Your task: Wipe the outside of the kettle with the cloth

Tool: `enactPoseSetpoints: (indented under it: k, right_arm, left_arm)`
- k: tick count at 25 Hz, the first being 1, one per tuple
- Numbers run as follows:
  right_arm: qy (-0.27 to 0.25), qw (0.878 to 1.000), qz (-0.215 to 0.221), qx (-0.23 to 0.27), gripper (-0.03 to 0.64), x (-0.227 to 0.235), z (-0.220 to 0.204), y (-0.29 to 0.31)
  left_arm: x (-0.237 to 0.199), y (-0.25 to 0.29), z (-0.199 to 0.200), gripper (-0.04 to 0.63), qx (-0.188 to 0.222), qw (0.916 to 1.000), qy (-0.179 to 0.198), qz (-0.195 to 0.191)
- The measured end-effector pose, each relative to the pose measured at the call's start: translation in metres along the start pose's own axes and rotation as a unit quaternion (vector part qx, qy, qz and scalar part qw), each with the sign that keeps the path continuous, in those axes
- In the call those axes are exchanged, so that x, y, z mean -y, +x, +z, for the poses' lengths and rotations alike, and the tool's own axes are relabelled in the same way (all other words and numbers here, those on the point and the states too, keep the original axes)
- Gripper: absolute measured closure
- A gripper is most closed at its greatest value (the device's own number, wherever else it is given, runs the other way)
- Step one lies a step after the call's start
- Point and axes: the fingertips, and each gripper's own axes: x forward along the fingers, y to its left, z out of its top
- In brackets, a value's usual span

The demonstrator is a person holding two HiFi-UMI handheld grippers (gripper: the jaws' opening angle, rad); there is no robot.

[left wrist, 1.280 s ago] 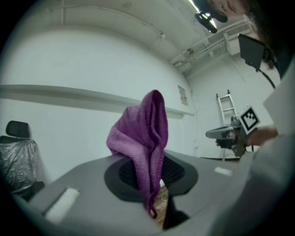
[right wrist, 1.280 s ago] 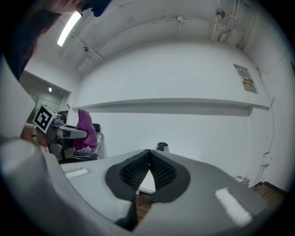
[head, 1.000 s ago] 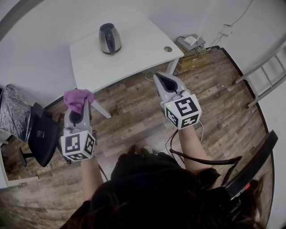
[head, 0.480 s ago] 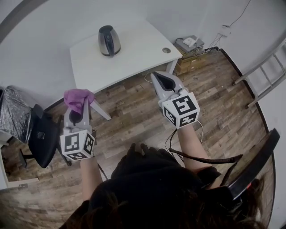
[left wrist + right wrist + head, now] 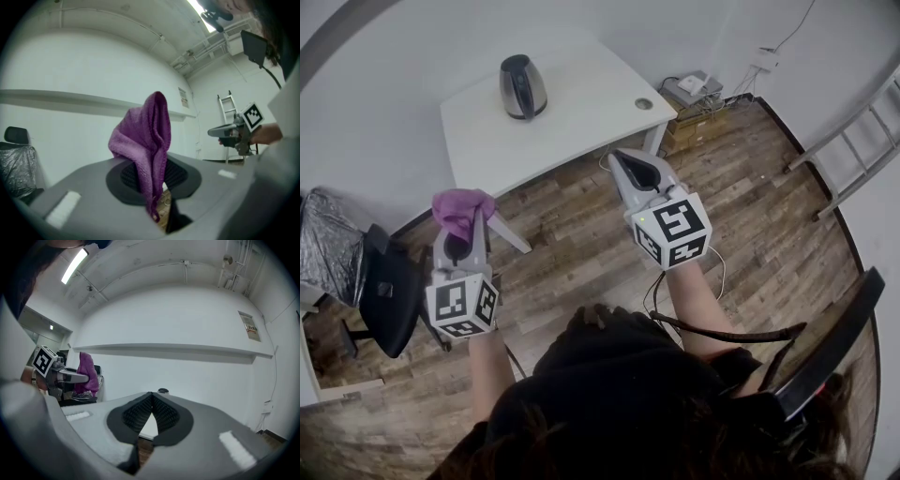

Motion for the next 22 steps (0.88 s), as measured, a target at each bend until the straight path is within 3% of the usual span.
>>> enactPoseSetpoints:
  k: [22]
  right_arm:
    - [0.0, 1.0, -0.002, 0.003, 0.617, 0.0024, 0.0036, -0.0017]
  left_arm:
    - [0.0051, 0.0034, 0.0044, 0.518, 0.009, 1.0, 0.0, -0.002]
